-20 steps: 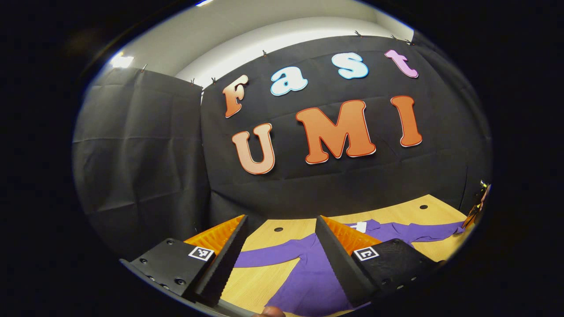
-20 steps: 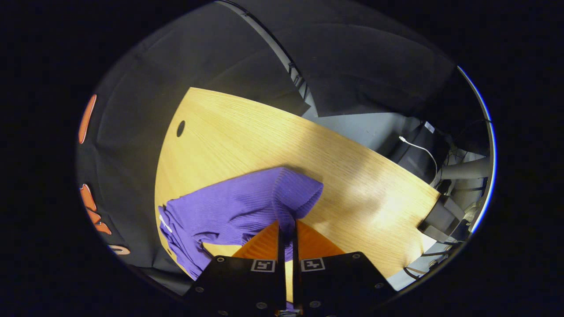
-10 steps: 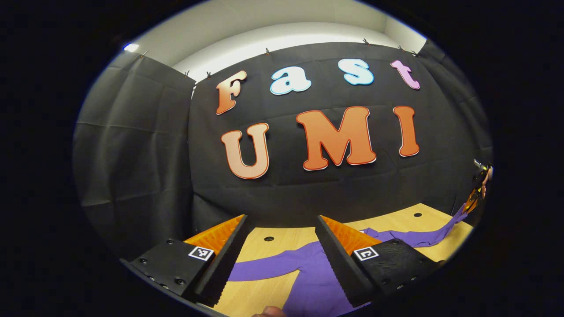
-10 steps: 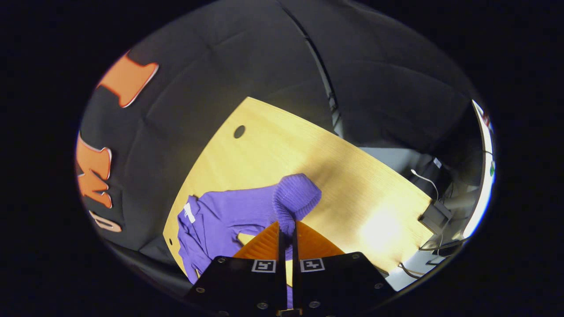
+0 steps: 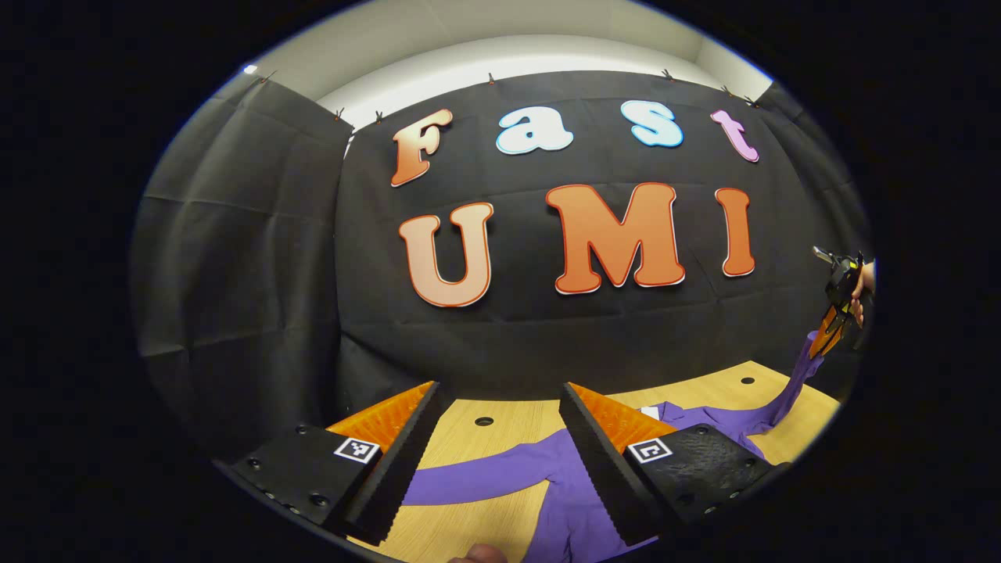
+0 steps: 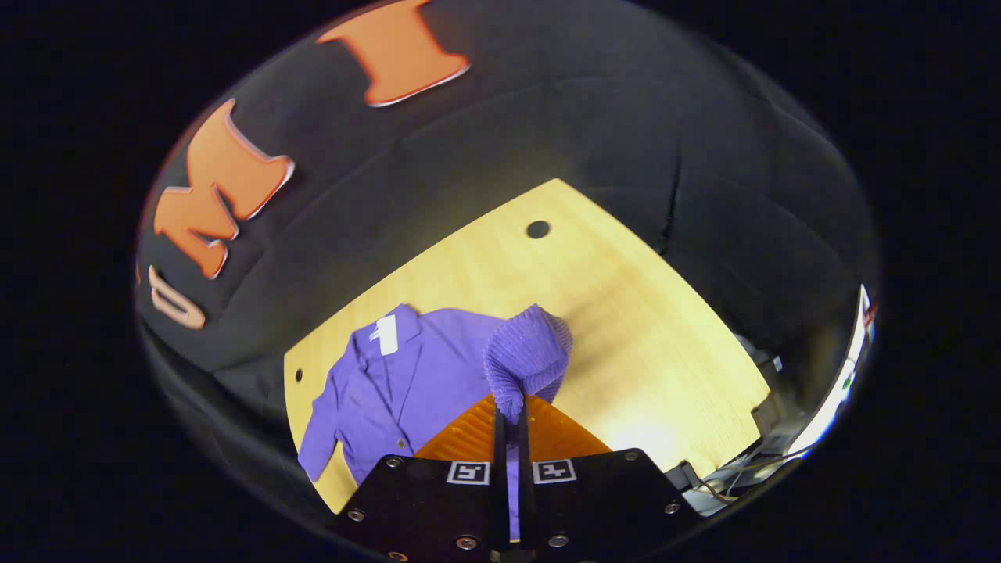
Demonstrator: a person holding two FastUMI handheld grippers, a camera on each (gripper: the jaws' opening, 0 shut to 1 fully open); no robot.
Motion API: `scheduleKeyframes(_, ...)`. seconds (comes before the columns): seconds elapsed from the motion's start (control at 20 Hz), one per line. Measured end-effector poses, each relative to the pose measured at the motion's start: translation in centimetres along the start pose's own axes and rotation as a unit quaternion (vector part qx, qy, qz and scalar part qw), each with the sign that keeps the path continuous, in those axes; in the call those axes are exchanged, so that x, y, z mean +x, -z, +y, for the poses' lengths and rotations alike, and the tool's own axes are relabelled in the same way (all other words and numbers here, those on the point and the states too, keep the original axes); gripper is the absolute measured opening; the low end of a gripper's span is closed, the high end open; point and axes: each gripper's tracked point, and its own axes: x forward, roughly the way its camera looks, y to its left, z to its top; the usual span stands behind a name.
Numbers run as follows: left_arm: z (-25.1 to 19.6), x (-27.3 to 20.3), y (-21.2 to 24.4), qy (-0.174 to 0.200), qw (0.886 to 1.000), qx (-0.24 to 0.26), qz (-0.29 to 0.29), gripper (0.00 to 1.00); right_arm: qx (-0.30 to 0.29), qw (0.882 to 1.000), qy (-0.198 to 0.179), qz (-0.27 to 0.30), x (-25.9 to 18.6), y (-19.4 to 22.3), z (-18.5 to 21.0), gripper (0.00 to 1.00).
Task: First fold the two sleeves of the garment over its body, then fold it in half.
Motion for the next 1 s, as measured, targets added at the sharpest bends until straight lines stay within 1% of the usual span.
scheduleKeyframes(0.1,1.1,0.5,0.6,-0.003,1.0,-0.004,0.007,0.99,-0.038,0.999,-0.007,-0.002,-0.5,0.0,3.1,0.05)
scheduleKeyframes(0.2,2.1,1.1,1.0,-0.004,1.0,-0.007,0.011,0.99,-0.06,0.998,-0.019,0.0,-0.9,0.2,6.5,0.05)
scheduleKeyframes(0.3,3.3,1.5,1.5,-0.008,1.0,-0.007,0.015,0.99,-0.084,0.996,-0.026,-0.002,-1.1,0.2,9.1,0.05)
scheduleKeyframes(0.6,6.8,2.0,3.9,-0.022,0.999,-0.007,0.037,0.99,-0.15,0.987,-0.055,0.0,-1.5,1.8,17.6,0.05)
scheduleKeyframes(0.75,8.8,2.1,5.3,-0.034,0.998,-0.008,0.052,0.99,-0.179,0.981,-0.067,0.009,-0.2,3.3,21.7,0.05)
scheduleKeyframes(1.0,12.1,2.0,7.7,-0.057,0.995,-0.002,0.077,0.99,-0.2,0.975,-0.089,0.035,3.1,6.8,27.6,0.05)
